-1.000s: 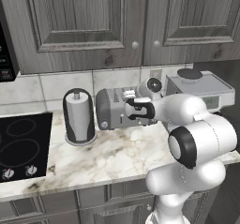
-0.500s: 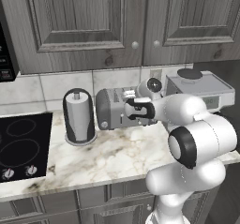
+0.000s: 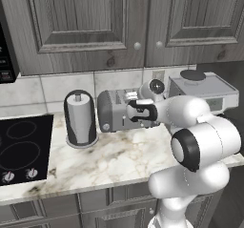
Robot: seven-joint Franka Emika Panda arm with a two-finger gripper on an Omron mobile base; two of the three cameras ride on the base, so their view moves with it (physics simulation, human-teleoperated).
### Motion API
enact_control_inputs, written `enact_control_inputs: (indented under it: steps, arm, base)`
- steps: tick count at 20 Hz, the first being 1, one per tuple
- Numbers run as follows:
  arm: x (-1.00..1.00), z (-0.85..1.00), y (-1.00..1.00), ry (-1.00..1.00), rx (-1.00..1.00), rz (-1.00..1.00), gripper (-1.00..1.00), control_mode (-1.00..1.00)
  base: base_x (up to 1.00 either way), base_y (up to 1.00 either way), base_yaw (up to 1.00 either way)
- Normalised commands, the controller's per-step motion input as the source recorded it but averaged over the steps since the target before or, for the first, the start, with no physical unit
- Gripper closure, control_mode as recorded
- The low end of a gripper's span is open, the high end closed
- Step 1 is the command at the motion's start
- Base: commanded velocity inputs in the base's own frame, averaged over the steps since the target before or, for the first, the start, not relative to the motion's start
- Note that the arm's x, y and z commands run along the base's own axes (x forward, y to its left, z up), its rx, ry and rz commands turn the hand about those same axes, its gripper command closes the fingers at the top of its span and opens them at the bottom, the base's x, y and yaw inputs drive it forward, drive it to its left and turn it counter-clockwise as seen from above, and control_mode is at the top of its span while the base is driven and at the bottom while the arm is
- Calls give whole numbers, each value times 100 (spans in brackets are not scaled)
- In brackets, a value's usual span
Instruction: Start the toaster. Once the lever pops up, take the bread to the plate on the dining counter.
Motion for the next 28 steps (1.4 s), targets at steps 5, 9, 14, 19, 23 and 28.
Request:
enact_control_inputs:
  steps: [5, 9, 14, 19, 23, 28]
  arm:
    - [0, 0, 0, 0, 0, 0, -100, -100]
    - [0, 0, 0, 0, 0, 0, -100, -100]
    - [0, 0, 0, 0, 0, 0, -100, -100]
    - [0, 0, 0, 0, 0, 0, -100, -100]
    - [0, 0, 0, 0, 0, 0, -100, -100]
    - [0, 0, 0, 0, 0, 0, -100, -100]
  base:
    - [0, 0, 0]
    - [0, 0, 0]
    - [0, 0, 0]
    - [0, 0, 0]
    - [0, 0, 0]
    - [0, 0, 0]
